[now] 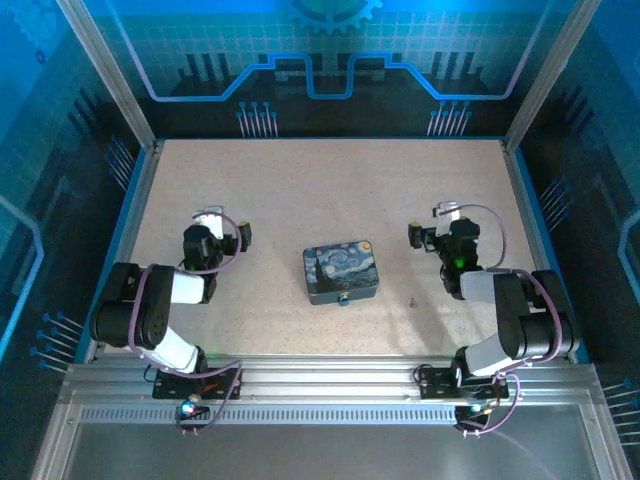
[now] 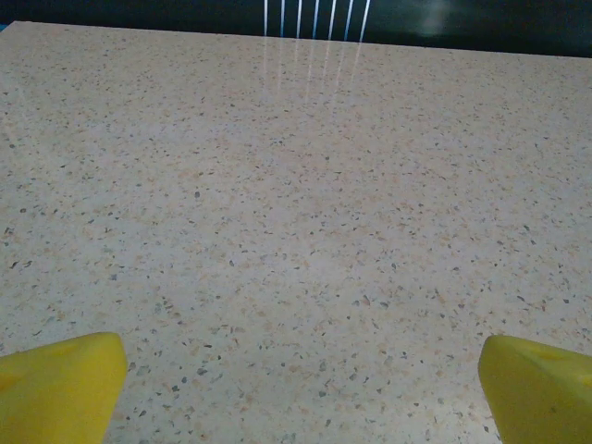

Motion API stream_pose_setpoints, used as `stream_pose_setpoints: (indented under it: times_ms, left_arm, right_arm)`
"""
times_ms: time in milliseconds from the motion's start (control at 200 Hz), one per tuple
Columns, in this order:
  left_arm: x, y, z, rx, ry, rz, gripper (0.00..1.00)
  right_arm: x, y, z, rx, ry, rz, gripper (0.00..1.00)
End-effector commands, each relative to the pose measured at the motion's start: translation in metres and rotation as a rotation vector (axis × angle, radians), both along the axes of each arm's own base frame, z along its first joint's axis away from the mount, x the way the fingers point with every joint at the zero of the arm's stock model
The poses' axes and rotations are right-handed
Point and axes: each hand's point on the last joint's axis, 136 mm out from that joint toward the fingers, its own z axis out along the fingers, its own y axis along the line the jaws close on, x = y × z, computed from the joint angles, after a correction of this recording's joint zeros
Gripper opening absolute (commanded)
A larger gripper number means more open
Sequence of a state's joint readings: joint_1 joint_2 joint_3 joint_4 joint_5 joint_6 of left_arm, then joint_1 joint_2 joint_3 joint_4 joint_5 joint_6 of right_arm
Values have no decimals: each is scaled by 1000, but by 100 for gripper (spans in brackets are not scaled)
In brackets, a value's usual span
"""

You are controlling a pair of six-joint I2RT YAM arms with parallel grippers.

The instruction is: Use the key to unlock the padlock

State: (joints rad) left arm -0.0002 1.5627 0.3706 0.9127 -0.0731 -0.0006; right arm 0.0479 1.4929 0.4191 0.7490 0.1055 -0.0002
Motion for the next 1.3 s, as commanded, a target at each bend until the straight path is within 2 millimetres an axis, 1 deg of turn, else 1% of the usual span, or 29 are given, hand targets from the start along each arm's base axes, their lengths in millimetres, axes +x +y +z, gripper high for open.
stream_pose_setpoints:
  times_ms: [0,560,770,810,850,915,1031,1121,1151,1251,1256,1291]
  left_arm:
    - [5,-5,10,-4,-26,-25,99]
    - [4,-3,10,-4,-25,-14,99]
    - [3,-1,12,-5,-39,-2,99]
    - [2,-1,14,-3,-50,-2,99]
    - [-1,0,21,8,-66,8,99]
    - [-5,-1,31,29,-66,20,99]
    - [-12,-3,63,46,-82,42,99]
    - [-16,-5,93,-27,-94,53,99]
    - [-18,-4,102,-67,-86,73,99]
    - [-24,-5,124,-198,-36,118,99]
    - [-25,-5,122,-205,-26,118,99]
    - [-27,-9,126,-255,-7,120,99]
  right_arm:
    - [3,4,3,6,-16,-4,100]
    - [3,3,3,6,-16,-3,100]
    - [3,4,3,7,-18,-3,100]
    - [3,3,4,6,-18,-4,100]
    - [3,1,5,8,-10,-21,100]
    - [3,-3,14,7,9,-45,100]
    - [-2,1,30,31,51,-29,100]
    - [-11,7,41,87,105,-18,100]
    - [-17,10,39,102,154,-10,100]
    - [-34,19,50,168,255,-13,100]
    - [-34,19,50,168,255,-13,100]
    - [-42,20,50,196,303,-30,100]
